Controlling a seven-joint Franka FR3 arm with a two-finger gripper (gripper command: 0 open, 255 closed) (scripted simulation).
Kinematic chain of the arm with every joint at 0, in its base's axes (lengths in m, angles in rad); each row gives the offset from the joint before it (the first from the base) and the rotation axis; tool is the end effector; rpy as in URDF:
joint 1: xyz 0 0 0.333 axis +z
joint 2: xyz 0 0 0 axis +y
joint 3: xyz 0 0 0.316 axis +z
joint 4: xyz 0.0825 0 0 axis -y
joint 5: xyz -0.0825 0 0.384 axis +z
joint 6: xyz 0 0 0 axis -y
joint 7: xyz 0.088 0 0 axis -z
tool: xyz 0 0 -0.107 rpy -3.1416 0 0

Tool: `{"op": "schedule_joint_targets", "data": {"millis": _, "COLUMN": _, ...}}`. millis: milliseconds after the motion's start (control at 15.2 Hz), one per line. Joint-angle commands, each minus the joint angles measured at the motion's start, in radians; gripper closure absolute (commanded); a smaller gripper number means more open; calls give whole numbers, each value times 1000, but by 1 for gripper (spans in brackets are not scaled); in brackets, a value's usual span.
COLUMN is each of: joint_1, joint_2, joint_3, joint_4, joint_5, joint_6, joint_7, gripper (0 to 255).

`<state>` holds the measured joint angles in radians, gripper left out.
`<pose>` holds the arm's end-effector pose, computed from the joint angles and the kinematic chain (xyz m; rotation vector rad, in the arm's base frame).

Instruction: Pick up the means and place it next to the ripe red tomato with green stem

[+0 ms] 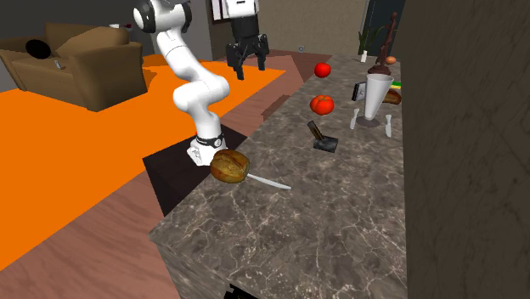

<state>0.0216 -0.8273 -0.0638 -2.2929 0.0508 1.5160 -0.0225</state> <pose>0.2898 -0.0144 0.6273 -3.0441 -0.0057 -0.0786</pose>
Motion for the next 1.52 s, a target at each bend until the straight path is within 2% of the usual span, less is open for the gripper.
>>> {"op": "schedule_joint_targets", "data": {"millis": 0, "joint_1": 0, "joint_2": 0, "joint_3": 0, "joint_4": 0, "joint_5": 0, "joint_6": 0, "joint_7": 0, "gripper": 0}}
{"op": "schedule_joint_targets", "data": {"millis": 726, "joint_1": 15, "joint_2": 276, "joint_3": -88, "joint_4": -95, "joint_5": -106, "joint_6": 252, "joint_7": -207, "gripper": 0}}
{"op": "schedule_joint_targets", "data": {"millis": 1452, "joint_1": 20, "joint_2": 663, "joint_3": -153, "joint_4": -54, "joint_5": -179, "joint_6": 496, "joint_7": -384, "gripper": 0}}
